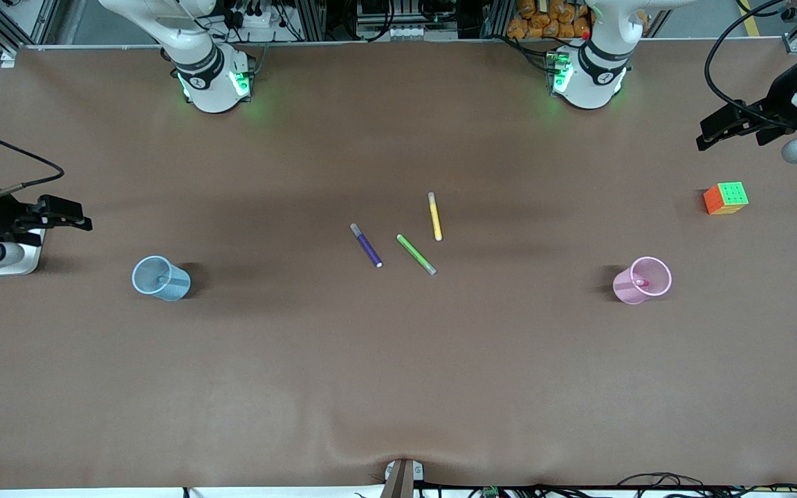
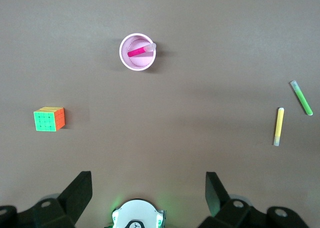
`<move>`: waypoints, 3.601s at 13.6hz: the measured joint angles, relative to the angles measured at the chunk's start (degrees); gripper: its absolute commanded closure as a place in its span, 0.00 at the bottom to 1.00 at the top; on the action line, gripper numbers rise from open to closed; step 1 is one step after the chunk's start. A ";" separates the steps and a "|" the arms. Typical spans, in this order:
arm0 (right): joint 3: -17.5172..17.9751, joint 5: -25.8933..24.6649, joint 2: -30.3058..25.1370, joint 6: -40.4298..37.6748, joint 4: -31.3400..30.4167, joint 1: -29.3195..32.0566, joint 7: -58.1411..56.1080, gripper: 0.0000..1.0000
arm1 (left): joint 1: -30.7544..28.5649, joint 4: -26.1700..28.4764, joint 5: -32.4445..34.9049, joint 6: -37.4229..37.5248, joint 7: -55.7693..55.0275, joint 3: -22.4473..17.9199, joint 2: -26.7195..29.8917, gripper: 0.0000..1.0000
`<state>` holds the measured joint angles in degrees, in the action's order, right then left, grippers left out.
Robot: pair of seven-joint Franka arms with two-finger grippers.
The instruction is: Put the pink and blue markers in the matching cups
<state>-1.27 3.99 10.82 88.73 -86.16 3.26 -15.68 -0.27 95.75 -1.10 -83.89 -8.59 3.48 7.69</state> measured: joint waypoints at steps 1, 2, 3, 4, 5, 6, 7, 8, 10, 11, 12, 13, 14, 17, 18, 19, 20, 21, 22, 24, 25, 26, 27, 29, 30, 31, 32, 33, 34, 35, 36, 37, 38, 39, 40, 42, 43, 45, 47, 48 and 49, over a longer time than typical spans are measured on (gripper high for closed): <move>0.01 -0.53 -0.88 -0.06 -0.45 -0.38 2.63 0.00 | -0.03 0.26 0.00 0.06 0.00 -0.04 0.64 0.00; 0.01 -0.76 -1.75 -0.10 -0.80 -0.59 4.44 0.00 | -0.23 0.60 0.05 0.12 0.00 -0.11 1.33 0.00; 0.00 -0.86 -2.58 -0.11 -0.87 -0.64 5.76 0.00 | -0.76 0.94 0.07 0.13 0.20 -0.14 1.93 0.00; -0.07 -0.91 -3.50 -0.12 -0.88 -0.64 7.27 0.00 | -1.36 1.23 0.07 0.13 0.93 -0.15 2.43 0.00; -0.16 -0.97 -4.53 -0.24 -0.89 -0.63 9.31 0.00 | -1.78 1.46 0.07 0.12 1.86 -0.17 2.82 0.00; -0.23 -1.01 -5.49 -0.72 -0.90 -0.63 11.73 0.00 | -1.99 1.59 0.07 0.08 2.37 -0.17 3.08 0.00; -0.24 -1.03 -6.37 -1.59 -0.91 -0.63 13.62 0.00 | -2.01 1.65 0.07 0.06 2.60 -0.17 3.26 0.00; -0.23 -1.04 -7.15 -2.22 -0.93 -0.63 14.55 0.00 | -2.01 1.68 0.07 0.04 2.67 -0.13 3.35 0.00; -0.13 -1.14 -8.56 -2.98 -1.06 -0.63 15.16 0.00 | -2.01 1.69 0.07 -0.03 2.70 -0.01 3.49 0.00; -0.07 -1.37 -9.16 -3.40 -1.25 -0.63 15.20 0.00 | -2.01 1.69 0.07 -0.04 2.70 0.01 3.56 0.00; -0.03 -1.63 -9.56 -3.58 -1.48 -0.64 15.20 0.00 | -2.01 1.69 0.07 -0.04 2.70 0.02 3.62 0.00; 0.01 -1.77 -9.76 -3.70 -1.60 -0.64 15.23 0.00 | -2.01 1.69 0.07 -0.04 2.70 0.02 3.65 0.00; 0.06 -1.79 -9.79 -4.08 -1.67 -0.64 15.29 0.00 | -2.01 1.69 0.07 -0.05 2.70 0.03 3.65 0.00; 0.18 -1.85 -9.79 -5.32 -2.08 -0.67 15.43 0.00 | -2.02 1.63 0.07 -0.45 2.87 -0.08 3.59 0.00; 0.19 -1.85 -9.79 -5.39 -2.14 -0.68 15.44 0.00 | -2.04 1.32 0.07 -0.70 3.11 -0.16 3.37 0.00; 0.20 -1.87 -9.79 -5.43 -2.17 -0.68 15.46 0.00 | -2.05 0.61 0.07 -0.91 3.24 -0.23 2.94 0.00; 0.20 -1.88 -9.79 -5.48 -2.21 -0.68 15.46 0.00 | -2.08 -0.17 0.07 -0.99 3.33 -0.27 2.41 0.00; 0.20 -1.88 -9.79 -5.50 -2.29 -0.68 15.46 0.00 | -2.11 -0.87 0.07 -1.00 3.39 -0.28 1.95 0.00; 0.20 -1.88 -9.79 -5.50 -2.41 -0.68 15.46 0.00 | -2.14 -1.29 0.07 -1.00 3.43 -0.29 1.61 0.00; 0.21 -1.89 -9.79 -5.50 -2.84 -0.69 15.46 0.00 | -2.16 -1.54 0.20 -1.00 3.64 -0.29 1.24 0.00; 0.21 -1.90 -9.79 -5.50 -3.05 -0.69 15.46 0.00 | -2.18 -1.57 0.62 -1.00 4.07 -0.29 1.05 0.00; 0.22 -1.90 -9.79 -5.50 -3.19 -0.69 15.46 0.00 | -2.21 -1.67 1.10 -1.00 4.43 -0.30 0.86 0.00; 0.22 -1.90 -9.79 -5.50 -3.29 -0.69 15.46 0.00 | -2.24 -1.78 1.32 -1.00 4.81 -0.30 0.72 0.00; 0.25 -1.91 -9.79 -5.50 -3.42 -0.69 15.46 0.00 | -2.26 -1.99 1.43 -1.00 5.17 -0.30 0.42 0.00; 0.26 -1.91 -9.79 -5.50 -3.53 -0.69 15.46 0.00 | -2.26 -2.04 1.43 -1.00 5.20 -0.30 0.28 0.00; 0.27 -1.91 -9.79 -5.50 -3.65 -0.69 15.45 0.00 | -2.26 -2.08 1.43 -1.00 5.20 -0.30 0.17 0.00; 0.28 -1.91 -9.79 -5.50 -3.70 -0.70 15.45 0.00 | -2.26 -2.11 1.43 -1.00 5.21 -0.30 0.08 0.00; 0.31 -1.91 -9.79 -5.50 -3.72 -0.72 15.45 0.00 | -2.26 -2.12 1.43 -1.00 5.21 -0.30 0.01 0.00; 0.37 -1.91 -9.79 -5.50 -3.75 -0.75 15.45 0.00 | -2.25 -2.13 1.43 -1.00 5.22 -0.29 -0.09 0.00; 0.42 -1.91 -9.79 -5.49 -3.79 -0.78 15.45 0.00 | -2.25 -2.15 1.43 -1.00 5.23 -0.27 -0.25 0.00; 0.46 -1.91 -9.79 -5.49 -3.80 -0.81 15.45 0.00 | -2.25 -2.16 1.43 -1.00 5.23 -0.27 -0.43 0.00; 0.50 -1.91 -9.79 -5.48 -3.80 -0.86 15.45 0.00 | -2.25 -2.20 1.43 -1.00 5.23 -0.27 -0.59 0.00; 0.53 -1.91 -9.79 -5.44 -3.80 -0.97 15.44 0.00 | -2.25 -2.24 1.43 -1.00 5.23 -0.26 -0.68 0.00; 0.53 -1.91 -9.79 -5.41 -3.80 -1.15 15.44 0.00 | -2.23 -2.28 1.43 -1.00 5.24 -0.23 -0.72 0.00; 0.53 -1.91 -9.79 -5.40 -3.81 -1.37 15.44 0.00 | -2.18 -2.32 1.43 -1.00 5.24 -0.16 -0.72 0.00; 0.53 -1.96 -9.79 -5.40 -3.85 -1.61 15.44 0.00 | -2.11 -2.39 1.43 -1.00 5.24 -0.01 -0.72 0.00; 0.53 -1.98 -9.79 -5.39 -3.87 -1.64 15.44 0.00 | -2.11 -2.41 1.43 -1.00 5.24 0.02 -0.72 0.00; 0.55 -2.04 -9.79 -5.33 -3.96 -1.94 15.44 0.00 | -2.12 -2.42 1.43 -1.00 5.24 0.01 -0.72 0.00; 0.56 -2.14 -9.79 -5.23 -4.12 -2.27 15.44 0.00 | -2.14 -2.42 1.43 -1.00 5.24 0.00 -0.72 0.00; 0.56 -2.17 -9.79 -5.15 -4.20 -2.34 15.44 0.00 | -2.14 -2.43 1.43 -1.00 5.24 -0.02 -0.72 0.00; 0.56 -2.19 -9.79 -5.10 -4.26 -2.36 15.44 0.00 | -2.15 -2.43 1.43 -1.00 5.24 -0.04 -0.72 0.00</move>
<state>-0.71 1.80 1.03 83.62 -90.42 0.90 -0.24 -2.42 93.33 0.33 -84.89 -3.35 3.44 6.97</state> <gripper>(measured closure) 0.000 0.000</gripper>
